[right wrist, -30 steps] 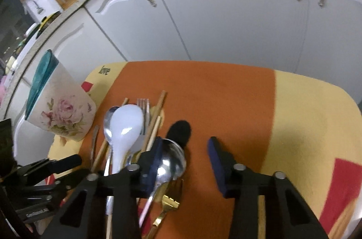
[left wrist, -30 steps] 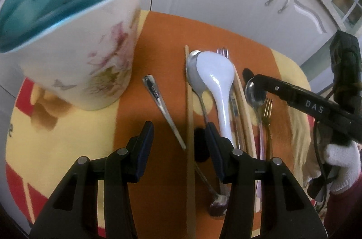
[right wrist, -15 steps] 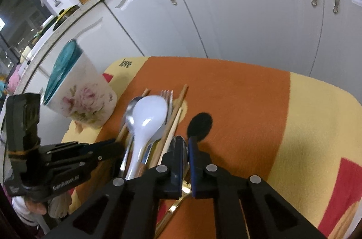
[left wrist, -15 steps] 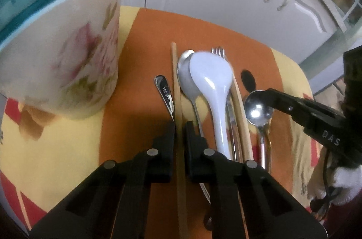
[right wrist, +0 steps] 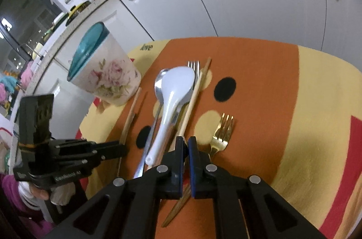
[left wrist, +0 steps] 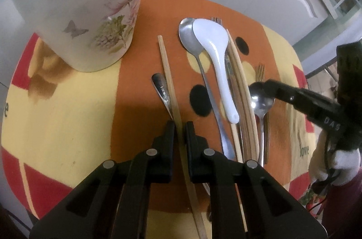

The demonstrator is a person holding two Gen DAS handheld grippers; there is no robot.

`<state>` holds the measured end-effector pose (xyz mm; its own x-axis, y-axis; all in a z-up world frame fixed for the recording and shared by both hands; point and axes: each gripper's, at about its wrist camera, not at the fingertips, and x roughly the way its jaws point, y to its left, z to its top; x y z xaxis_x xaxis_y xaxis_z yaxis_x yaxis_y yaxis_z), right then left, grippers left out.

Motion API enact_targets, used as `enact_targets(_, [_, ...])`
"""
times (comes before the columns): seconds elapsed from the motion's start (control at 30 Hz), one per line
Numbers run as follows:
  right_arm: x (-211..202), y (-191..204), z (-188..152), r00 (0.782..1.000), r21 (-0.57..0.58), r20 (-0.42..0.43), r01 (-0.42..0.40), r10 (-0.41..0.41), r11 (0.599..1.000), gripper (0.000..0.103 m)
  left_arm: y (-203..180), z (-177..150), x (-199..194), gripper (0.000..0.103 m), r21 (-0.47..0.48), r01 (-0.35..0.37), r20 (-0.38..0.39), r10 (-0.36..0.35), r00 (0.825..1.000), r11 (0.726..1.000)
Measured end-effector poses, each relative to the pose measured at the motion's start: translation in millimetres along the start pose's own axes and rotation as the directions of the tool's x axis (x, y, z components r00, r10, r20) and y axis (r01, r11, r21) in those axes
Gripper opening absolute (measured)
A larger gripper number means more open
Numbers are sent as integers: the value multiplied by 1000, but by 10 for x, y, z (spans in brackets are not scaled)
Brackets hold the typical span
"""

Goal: Organize utensils
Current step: 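Close the left tool on the wooden chopstick and lift it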

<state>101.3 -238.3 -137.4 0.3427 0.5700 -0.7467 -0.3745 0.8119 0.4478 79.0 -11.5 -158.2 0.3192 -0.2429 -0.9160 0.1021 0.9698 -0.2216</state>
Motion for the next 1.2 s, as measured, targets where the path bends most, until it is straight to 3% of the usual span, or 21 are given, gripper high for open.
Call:
enact_targets(0.2, [47,-74,8,999,34,-28,20,-19,999,5,13,119,-20,16,-12,-25,48,25,999,1000])
enact_targets(0.4, [95,-70,-1,999,30,-43,18,-16,999,10,42,209,101,17,-35,-94,57,96,994,995])
enact_targets(0.63, [148,-104,6,999,39,-42,-4,5,999,12,78,300,156,17,-56,-112,81,116,990,992])
enact_targets(0.77, [82,-24,-14,1000,10,-16,-8,8,1000,5,109,265,109,13,-46,-72,82,76,994,996])
enact_targets(0.8, [54,1,-22,1000,-1,-10,-6,6,1000,5,139,244,71,6,-52,-52,85,57,995,997])
enact_targets(1.2, [-376,280,30,996,-60,83,34,-29,998,5,142,148,-525,5,-18,92,179,-87,980,996])
